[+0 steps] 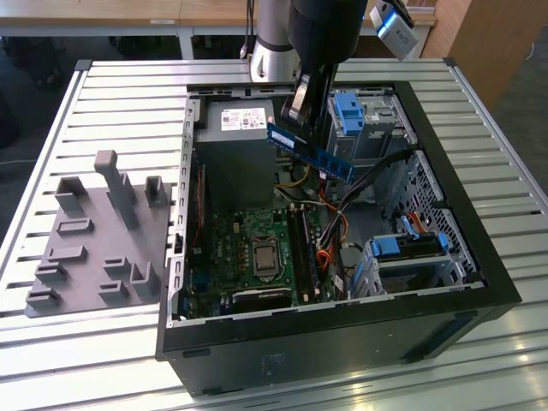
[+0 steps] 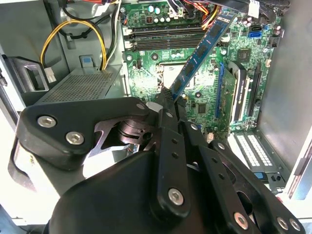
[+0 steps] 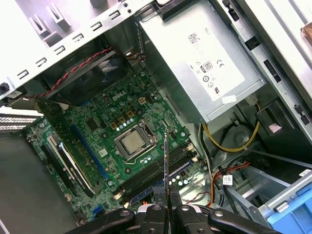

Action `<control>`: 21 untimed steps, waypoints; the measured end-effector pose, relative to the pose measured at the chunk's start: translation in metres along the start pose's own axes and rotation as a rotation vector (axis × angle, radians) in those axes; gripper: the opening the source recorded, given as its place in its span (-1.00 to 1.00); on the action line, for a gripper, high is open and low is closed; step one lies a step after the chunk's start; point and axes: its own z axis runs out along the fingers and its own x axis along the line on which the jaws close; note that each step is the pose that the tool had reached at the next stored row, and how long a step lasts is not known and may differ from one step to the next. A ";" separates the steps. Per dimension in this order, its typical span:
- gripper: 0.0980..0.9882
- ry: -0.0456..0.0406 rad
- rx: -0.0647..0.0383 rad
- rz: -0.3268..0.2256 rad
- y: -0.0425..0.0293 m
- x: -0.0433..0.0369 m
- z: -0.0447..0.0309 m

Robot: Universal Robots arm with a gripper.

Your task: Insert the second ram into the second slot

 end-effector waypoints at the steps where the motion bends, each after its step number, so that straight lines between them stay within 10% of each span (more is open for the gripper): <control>1: -0.91 -0.0001 0.000 0.001 0.0000 0.0000 0.0000; 21: -0.91 -0.0008 0.001 0.039 0.0000 0.0000 0.0006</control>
